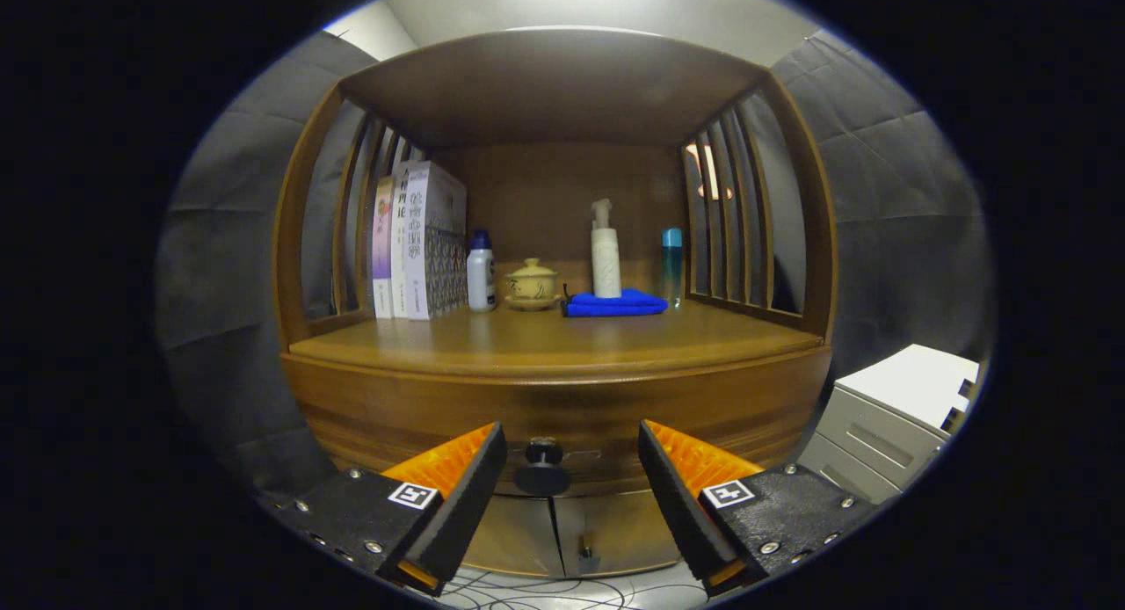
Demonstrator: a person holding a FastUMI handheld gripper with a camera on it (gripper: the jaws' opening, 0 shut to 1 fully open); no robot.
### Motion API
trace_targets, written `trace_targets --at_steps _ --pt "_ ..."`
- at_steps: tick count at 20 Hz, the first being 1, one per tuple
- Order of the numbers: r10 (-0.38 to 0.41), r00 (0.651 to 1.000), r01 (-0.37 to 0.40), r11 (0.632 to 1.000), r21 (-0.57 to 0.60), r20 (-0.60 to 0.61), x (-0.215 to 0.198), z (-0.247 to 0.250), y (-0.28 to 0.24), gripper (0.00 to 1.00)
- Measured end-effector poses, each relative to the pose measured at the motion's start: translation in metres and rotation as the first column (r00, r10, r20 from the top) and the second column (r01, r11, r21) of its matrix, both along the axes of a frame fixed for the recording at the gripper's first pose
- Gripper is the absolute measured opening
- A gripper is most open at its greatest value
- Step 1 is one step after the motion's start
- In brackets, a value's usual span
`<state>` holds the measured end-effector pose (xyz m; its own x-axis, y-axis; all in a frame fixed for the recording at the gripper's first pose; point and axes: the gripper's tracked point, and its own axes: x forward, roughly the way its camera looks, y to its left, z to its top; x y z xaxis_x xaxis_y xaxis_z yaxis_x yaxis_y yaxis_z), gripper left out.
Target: Pull open the drawer, take out the items inside it, and place them on the countertop above the cabinet.
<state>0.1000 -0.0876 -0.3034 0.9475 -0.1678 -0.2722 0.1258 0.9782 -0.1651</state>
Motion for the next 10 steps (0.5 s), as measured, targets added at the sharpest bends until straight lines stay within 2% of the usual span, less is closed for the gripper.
trace_targets --at_steps 5,10 --pt "0.026 0.999 -0.027 0.999 -0.020 -0.038 0.010 -0.028 0.008 0.91" --pt "0.019 0.999 -0.019 1.000 0.002 -0.046 0.017 -0.040 0.005 0.80"
